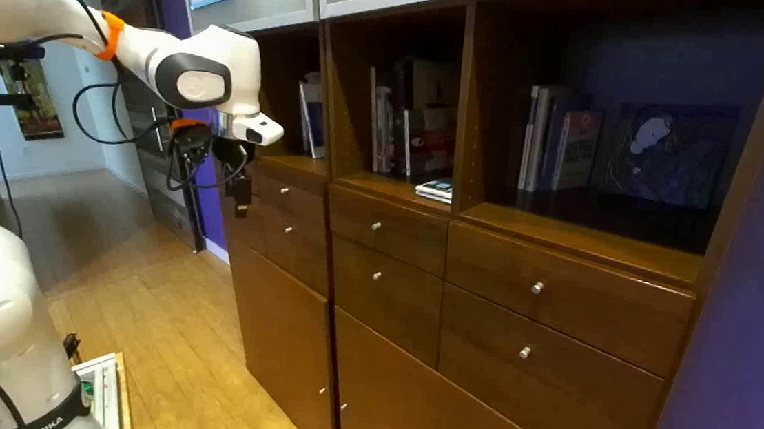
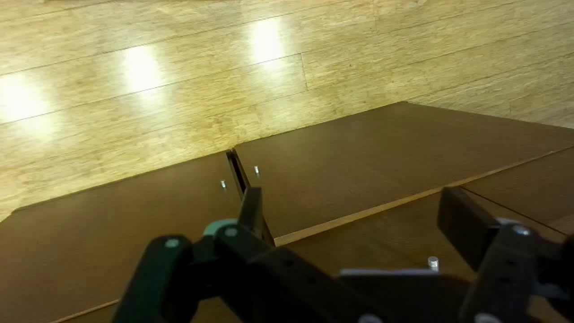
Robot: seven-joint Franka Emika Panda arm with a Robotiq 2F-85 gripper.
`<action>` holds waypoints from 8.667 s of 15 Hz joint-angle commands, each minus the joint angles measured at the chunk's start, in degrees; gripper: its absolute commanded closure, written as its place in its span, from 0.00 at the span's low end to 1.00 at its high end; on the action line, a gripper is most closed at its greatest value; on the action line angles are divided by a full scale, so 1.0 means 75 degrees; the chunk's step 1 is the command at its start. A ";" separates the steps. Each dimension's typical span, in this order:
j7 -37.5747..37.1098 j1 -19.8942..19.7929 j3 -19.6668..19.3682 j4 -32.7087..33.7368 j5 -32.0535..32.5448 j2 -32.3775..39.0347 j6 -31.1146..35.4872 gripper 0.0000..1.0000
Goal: Open the second drawer in the second position to the right
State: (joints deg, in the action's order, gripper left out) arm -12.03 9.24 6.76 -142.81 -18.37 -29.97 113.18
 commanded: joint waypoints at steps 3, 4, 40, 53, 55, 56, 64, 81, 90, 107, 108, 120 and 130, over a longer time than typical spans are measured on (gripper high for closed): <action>0.0031 -0.0083 0.0069 0.0015 -0.0033 -0.0003 -0.0029 0.00; 0.0031 -0.0083 0.0069 0.0015 -0.0033 -0.0003 -0.0029 0.00; 0.0011 -0.1576 -0.0350 0.0375 0.3971 0.2757 0.3632 0.00; 0.0139 -0.1601 -0.0492 0.0742 0.4139 0.3527 0.4598 0.00; 0.0400 -0.1593 -0.0568 0.0756 0.4104 0.3762 0.4917 0.00; 0.0531 -0.1606 -0.0614 0.0749 0.4146 0.3884 0.5120 0.00; 0.1934 -0.1625 -0.0954 0.0830 0.3823 0.4789 0.6714 0.00; 0.4236 -0.1881 -0.0469 0.0941 0.2066 0.5107 0.7041 1.00; 0.5515 -0.2097 -0.0285 -0.0563 0.1063 0.4141 0.6678 0.96; 0.5840 -0.1612 -0.1654 -0.1937 0.1937 0.2602 0.5305 0.55; 0.5857 -0.1600 -0.1695 -0.2027 0.2053 0.2547 0.5050 0.46; 0.4503 -0.1421 -0.1453 -0.1915 0.2428 0.0258 0.0484 0.00; 0.2424 -0.1355 -0.1000 -0.1835 0.2517 -0.1575 0.1266 0.00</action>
State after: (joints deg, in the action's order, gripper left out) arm 9.96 -0.54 -1.69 -156.43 -0.35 -40.98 116.88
